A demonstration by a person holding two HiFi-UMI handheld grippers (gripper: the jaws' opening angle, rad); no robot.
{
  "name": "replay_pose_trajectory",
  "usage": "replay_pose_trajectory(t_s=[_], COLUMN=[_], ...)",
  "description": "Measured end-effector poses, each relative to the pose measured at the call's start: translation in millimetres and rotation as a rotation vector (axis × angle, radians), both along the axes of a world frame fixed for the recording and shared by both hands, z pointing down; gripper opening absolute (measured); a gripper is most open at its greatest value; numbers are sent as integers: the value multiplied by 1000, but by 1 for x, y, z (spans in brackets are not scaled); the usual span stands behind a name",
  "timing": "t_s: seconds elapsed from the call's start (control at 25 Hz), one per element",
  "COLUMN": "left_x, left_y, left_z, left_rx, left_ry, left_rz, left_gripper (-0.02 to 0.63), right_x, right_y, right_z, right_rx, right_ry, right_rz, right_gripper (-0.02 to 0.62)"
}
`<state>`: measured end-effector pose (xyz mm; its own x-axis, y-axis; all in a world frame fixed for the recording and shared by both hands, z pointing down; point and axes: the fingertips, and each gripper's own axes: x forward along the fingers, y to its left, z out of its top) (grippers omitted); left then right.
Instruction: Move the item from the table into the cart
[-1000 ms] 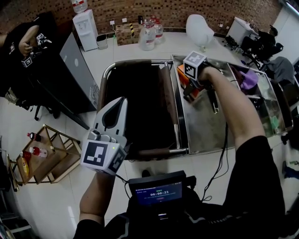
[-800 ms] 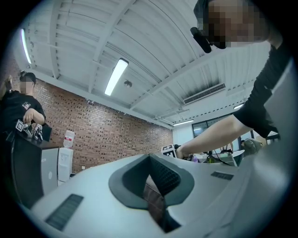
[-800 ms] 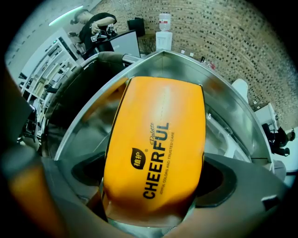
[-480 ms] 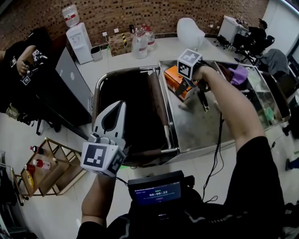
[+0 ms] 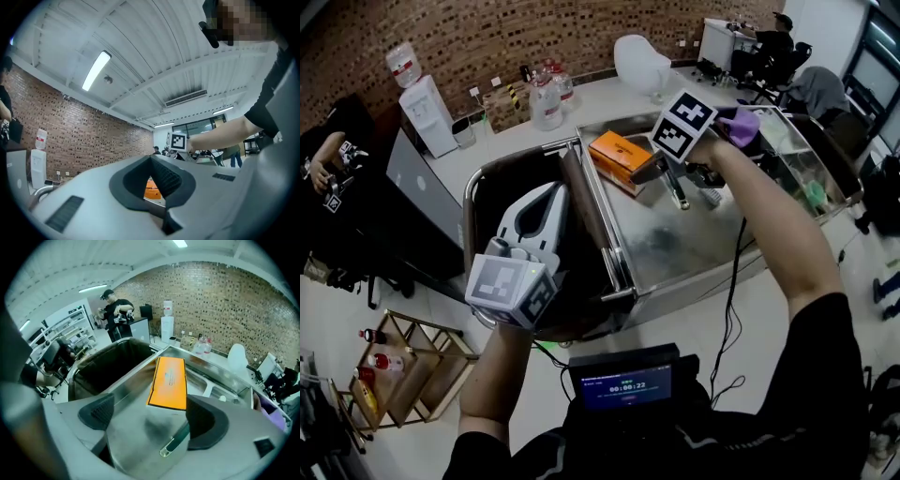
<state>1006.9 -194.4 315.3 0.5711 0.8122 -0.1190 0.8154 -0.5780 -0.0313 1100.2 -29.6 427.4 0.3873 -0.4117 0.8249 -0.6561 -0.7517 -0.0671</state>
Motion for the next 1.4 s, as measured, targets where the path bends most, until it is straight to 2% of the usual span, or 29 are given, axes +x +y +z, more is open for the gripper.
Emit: replay_pose_trajectory(t_s=[0.04,0.16,0.2,0.24,0.36,0.4,0.44,0.56,0.6,0.76,0.96,1.2,1.4], left_x=[0,-8,-15,-23,-51,-62,-73,-113,-127,-173,-216,-259,-283], left_y=[5,25,34,44,77,88,100,138,149,190,219,220,197], left_z=[-1,-8,-11,-14,-23,-26,-29,-32,-33,-33,-20,-9,-3], left_rx=[7,19,20,21,33,36,36,33,31,47,71,74,77], left_ry=[4,24,31,37,52,56,60,63,63,71,63,59,49], left_rz=[5,29,42,53,63,64,67,93,101,104,95,91,126], left_gripper=[8,8,8,8,8,8,8,8,8,8,8,8,8], right_x=[-8,-36,-48,-61,-106,-121,-135,-183,-199,-255,-307,-357,-379], right_y=[3,12,16,20,39,48,56,75,81,100,115,115,97], right_z=[-7,-33,-42,-51,-75,-81,-87,-102,-108,-124,-124,-131,-121], right_rx=[21,101,130,160,239,250,260,306,324,382,387,471,522], right_ry=[29,116,150,184,273,308,341,409,432,518,591,678,717], right_rz=[-3,-6,-10,-15,-35,-44,-55,-98,-106,-153,-206,-195,-157], right_gripper=[406,346,278,237,213,130,77,74,22,11,11,11,11])
